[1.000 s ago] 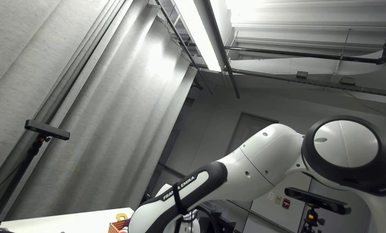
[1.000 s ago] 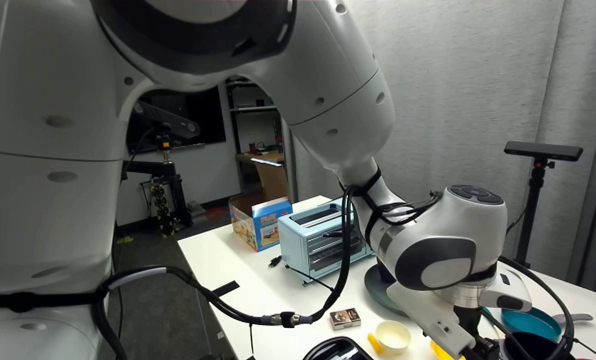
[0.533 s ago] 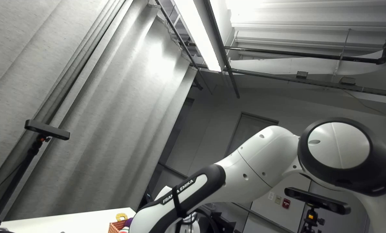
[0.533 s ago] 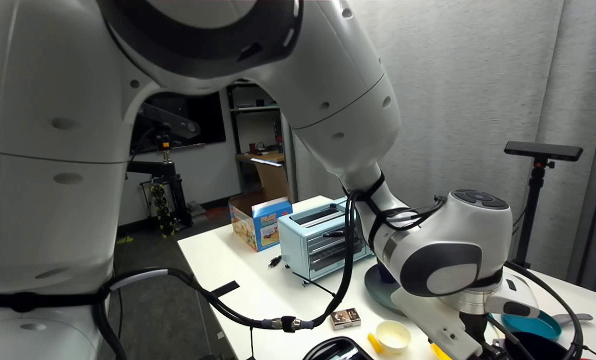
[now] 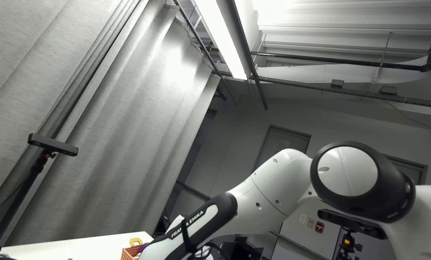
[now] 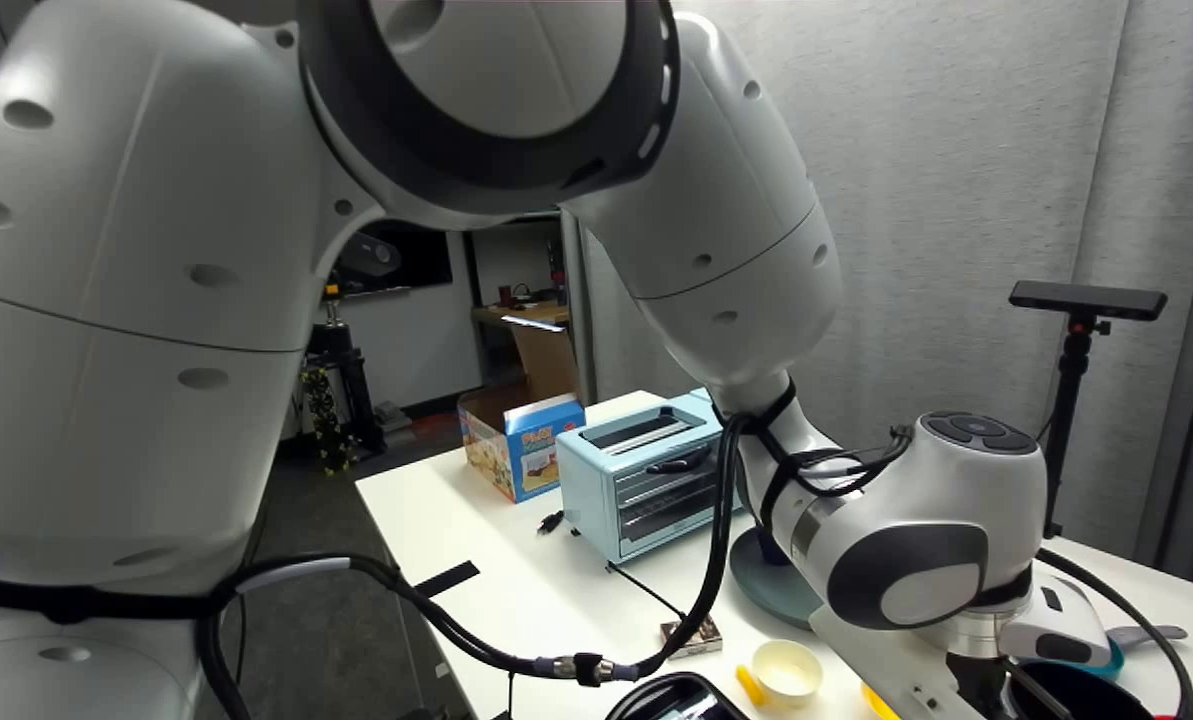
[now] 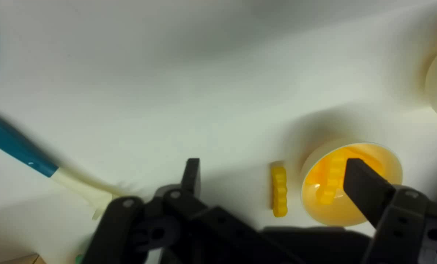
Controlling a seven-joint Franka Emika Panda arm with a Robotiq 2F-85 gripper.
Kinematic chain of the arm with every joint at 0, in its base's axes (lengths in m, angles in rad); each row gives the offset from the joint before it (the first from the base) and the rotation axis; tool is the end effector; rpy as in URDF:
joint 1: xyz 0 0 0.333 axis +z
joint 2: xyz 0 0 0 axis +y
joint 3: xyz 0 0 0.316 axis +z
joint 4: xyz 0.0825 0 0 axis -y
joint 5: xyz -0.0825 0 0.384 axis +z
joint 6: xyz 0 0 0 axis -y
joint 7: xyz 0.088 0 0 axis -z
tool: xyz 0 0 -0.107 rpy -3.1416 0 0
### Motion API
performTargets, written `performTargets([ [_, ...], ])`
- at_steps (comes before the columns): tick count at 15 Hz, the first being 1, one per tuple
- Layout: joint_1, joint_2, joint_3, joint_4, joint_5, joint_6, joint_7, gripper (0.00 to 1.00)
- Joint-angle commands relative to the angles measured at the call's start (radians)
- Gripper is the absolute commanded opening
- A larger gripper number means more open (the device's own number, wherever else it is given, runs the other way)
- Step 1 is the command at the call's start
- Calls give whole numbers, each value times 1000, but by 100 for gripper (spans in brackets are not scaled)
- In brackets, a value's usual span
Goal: Pour the things in the bowl into the pot
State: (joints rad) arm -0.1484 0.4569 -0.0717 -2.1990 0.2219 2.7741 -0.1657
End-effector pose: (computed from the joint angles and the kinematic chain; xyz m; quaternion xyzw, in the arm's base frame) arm 0.5491 -0.1333 0.1837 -0.9901 0.1232 -0.0654 0.0182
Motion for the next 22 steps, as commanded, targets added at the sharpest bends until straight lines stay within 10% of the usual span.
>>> performTargets([
  [1, -26, 71, 19, 68, -11, 32, 44, 100],
  [22, -26, 198, 39, 154, -17, 30, 93, 100],
])
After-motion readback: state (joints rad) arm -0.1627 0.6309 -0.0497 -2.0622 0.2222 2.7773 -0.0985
